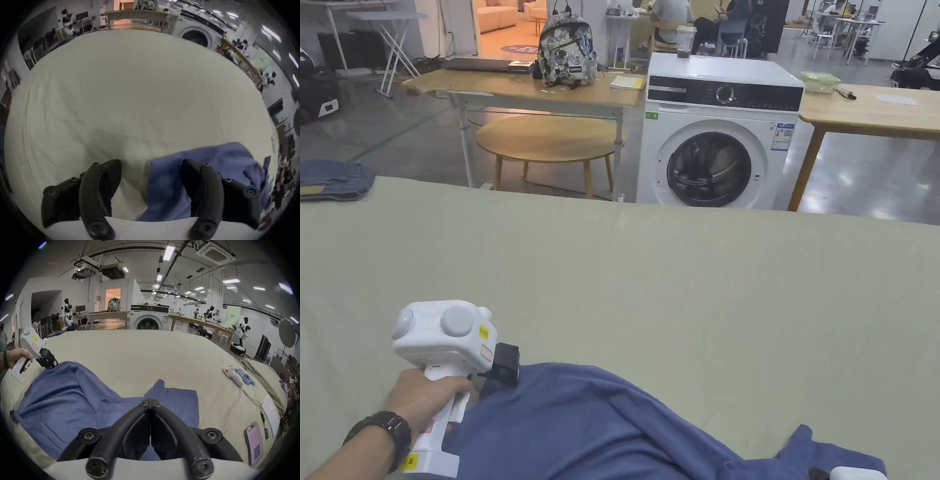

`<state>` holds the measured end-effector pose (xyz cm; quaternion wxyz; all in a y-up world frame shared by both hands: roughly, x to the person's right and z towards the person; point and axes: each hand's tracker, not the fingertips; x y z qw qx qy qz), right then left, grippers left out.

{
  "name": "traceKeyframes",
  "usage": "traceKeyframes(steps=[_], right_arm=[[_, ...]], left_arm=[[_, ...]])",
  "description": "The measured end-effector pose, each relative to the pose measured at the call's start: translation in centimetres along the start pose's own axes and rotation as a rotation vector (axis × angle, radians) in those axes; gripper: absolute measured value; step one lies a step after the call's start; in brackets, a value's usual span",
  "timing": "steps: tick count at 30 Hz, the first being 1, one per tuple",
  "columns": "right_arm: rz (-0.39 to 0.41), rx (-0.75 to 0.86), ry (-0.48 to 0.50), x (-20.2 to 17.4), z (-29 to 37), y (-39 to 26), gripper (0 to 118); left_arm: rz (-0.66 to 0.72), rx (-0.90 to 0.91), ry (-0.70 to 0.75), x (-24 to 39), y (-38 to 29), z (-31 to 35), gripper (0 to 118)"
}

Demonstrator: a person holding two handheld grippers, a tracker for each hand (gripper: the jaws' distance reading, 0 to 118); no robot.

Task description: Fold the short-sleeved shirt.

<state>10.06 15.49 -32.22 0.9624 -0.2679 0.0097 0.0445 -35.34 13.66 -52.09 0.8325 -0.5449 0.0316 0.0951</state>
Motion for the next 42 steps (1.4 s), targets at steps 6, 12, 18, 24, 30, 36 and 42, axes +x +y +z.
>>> traceKeyframes(steps=[6, 12, 18, 24, 30, 36, 42], right_arm=[[-0.01, -0.02, -0.014, 0.8, 0.3, -0.5, 0], [-0.044, -0.039, -0.023, 2.6, 0.8, -0.1, 0], [-0.093, -0.194, -0.039, 7.3, -0.9, 2.7, 9], [-0.206, -0.389, -0.008, 11.9, -6.0, 4.2, 66], [-0.261, -0.551, 0.023, 13.4, -11.0, 4.2, 63], [-0.216, -0.604, -0.048, 11.6, -13.0, 3.5, 60], [-0.123, -0.59, -0.031, 8.6, -12.0, 3.8, 0]], left_arm=[[-0.163, 0.069, 0.088, 4.1, -1.4, 1.4, 19], [-0.233, 0.089, 0.071, 5.1, -2.8, 3.5, 1], [-0.23, 0.226, 0.065, 4.0, -4.5, 8.0, 1], [-0.231, 0.316, 0.06, 3.6, -6.7, 12.0, 1], [-0.234, 0.356, 0.063, 3.3, -8.7, 14.0, 1], [-0.219, 0.353, 0.052, 3.0, -9.9, 13.7, 1], [-0.216, 0.351, 0.049, 3.2, -10.7, 13.8, 1]])
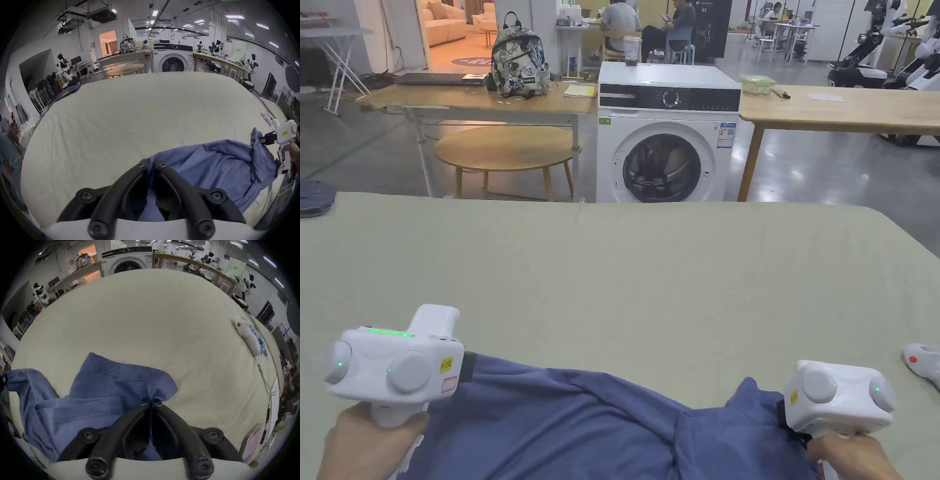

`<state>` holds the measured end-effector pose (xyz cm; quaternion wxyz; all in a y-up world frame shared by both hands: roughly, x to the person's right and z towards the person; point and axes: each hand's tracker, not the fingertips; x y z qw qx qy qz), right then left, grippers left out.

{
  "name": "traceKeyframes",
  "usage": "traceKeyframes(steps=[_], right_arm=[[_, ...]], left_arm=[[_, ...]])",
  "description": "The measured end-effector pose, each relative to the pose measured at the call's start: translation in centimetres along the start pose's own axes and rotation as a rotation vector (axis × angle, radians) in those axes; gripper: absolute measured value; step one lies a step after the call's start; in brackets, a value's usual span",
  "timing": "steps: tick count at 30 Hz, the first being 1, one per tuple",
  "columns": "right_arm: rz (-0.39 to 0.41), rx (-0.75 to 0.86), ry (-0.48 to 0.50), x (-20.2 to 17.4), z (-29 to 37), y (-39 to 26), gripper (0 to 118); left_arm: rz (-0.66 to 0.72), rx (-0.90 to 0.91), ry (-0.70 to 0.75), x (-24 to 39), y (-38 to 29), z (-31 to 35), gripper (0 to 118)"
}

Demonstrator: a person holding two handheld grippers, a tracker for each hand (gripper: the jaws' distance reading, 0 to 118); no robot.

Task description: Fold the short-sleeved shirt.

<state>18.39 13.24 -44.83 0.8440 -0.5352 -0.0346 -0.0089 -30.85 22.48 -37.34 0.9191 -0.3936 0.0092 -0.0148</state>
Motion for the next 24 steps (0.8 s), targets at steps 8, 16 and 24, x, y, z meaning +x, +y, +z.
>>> traceKeyframes(steps=[8, 16, 24], right_arm=[[0.023, 0.253, -0.024, 0.4, 5.9, -1.1, 0], [0.002, 0.501, 0.036, 1.8, 15.1, 1.3, 0], [0.028, 0.696, 0.029, 1.3, 23.1, 4.8, 0]], left_arm=[[0.007, 0.057, 0.015, -1.0, 0.2, 2.8, 1], [0.062, 0.18, 0.04, -3.8, 2.6, 9.0, 1], [0.099, 0.296, 0.068, -5.7, 6.6, 15.2, 1]])
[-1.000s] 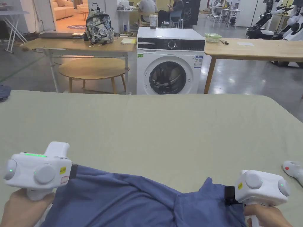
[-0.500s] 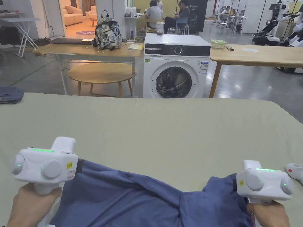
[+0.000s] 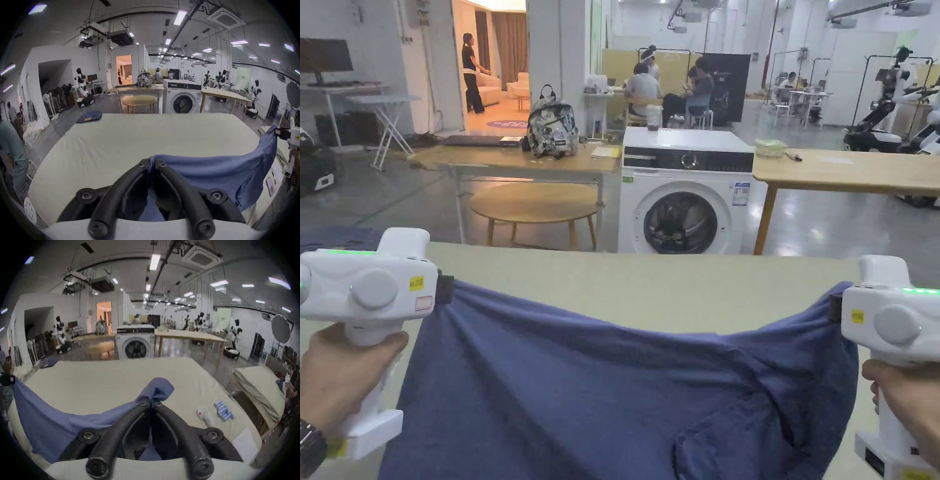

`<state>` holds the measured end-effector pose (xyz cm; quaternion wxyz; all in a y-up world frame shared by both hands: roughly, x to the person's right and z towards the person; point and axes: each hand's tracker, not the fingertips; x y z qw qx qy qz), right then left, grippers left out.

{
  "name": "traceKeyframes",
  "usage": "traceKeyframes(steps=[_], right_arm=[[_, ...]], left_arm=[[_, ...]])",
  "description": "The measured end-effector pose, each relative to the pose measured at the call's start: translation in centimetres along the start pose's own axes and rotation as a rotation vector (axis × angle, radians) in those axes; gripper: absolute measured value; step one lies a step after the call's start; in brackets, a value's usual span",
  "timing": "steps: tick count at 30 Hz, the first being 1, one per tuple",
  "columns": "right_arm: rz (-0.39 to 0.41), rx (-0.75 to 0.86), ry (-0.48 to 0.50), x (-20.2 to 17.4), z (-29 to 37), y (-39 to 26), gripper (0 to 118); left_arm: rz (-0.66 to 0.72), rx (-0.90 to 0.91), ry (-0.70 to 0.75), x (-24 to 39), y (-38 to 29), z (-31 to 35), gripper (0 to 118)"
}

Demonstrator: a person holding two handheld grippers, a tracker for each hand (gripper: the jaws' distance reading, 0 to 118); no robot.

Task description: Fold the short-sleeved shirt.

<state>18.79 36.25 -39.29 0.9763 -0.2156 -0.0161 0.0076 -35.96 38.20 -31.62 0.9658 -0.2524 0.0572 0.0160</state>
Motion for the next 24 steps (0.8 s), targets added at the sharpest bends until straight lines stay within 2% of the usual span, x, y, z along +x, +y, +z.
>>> traceKeyframes(steps=[6, 9, 24], right_arm=[[0.055, 0.113, 0.003, -2.2, 1.9, 5.6, 0], [0.065, 0.143, 0.001, -3.3, 2.2, 7.8, 0], [0.092, 0.272, -0.032, -6.1, -0.1, 17.1, 0]], left_arm=[[0.021, 0.056, 0.014, -0.4, 4.5, 1.4, 1], [0.075, 0.079, 0.006, -0.9, 6.6, 1.6, 1], [0.101, 0.182, 0.087, -2.3, 16.7, 1.5, 1]])
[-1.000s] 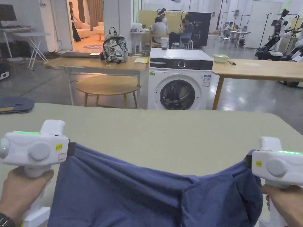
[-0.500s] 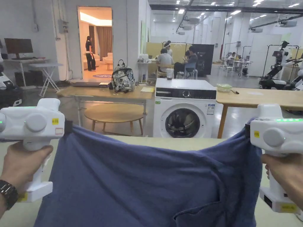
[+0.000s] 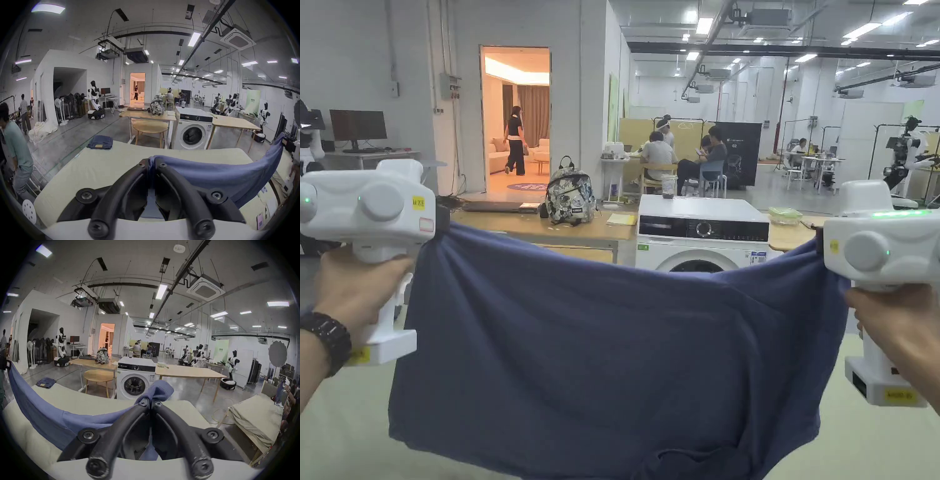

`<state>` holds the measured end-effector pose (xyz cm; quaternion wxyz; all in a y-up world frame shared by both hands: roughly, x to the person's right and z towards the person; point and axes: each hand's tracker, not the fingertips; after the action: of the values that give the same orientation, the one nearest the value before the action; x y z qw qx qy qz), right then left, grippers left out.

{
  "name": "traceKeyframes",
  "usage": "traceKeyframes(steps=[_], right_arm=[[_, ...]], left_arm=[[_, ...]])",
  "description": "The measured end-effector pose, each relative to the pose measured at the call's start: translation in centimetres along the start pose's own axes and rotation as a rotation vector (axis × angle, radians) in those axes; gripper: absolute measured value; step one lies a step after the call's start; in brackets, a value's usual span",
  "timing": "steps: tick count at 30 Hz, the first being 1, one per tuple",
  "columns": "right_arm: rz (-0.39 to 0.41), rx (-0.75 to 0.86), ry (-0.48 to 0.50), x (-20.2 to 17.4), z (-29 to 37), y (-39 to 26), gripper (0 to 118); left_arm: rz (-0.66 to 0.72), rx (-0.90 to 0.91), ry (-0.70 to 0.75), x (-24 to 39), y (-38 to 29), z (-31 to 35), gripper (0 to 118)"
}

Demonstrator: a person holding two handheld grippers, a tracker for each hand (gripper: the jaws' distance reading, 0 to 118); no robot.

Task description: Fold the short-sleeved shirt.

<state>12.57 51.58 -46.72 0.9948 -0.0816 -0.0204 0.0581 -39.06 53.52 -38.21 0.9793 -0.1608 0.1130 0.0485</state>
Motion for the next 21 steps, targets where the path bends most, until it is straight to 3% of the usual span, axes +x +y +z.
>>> traceKeyframes(steps=[12, 21], right_arm=[[-0.003, 0.099, -0.051, 0.2, -1.2, 8.0, 0], [0.014, 0.094, -0.055, 0.2, 0.8, 5.1, 0]], left_arm=[[-0.007, 0.081, 0.013, 0.3, 5.7, -1.1, 1], [-0.036, 0.067, -0.01, 0.5, 1.8, -0.1, 1]])
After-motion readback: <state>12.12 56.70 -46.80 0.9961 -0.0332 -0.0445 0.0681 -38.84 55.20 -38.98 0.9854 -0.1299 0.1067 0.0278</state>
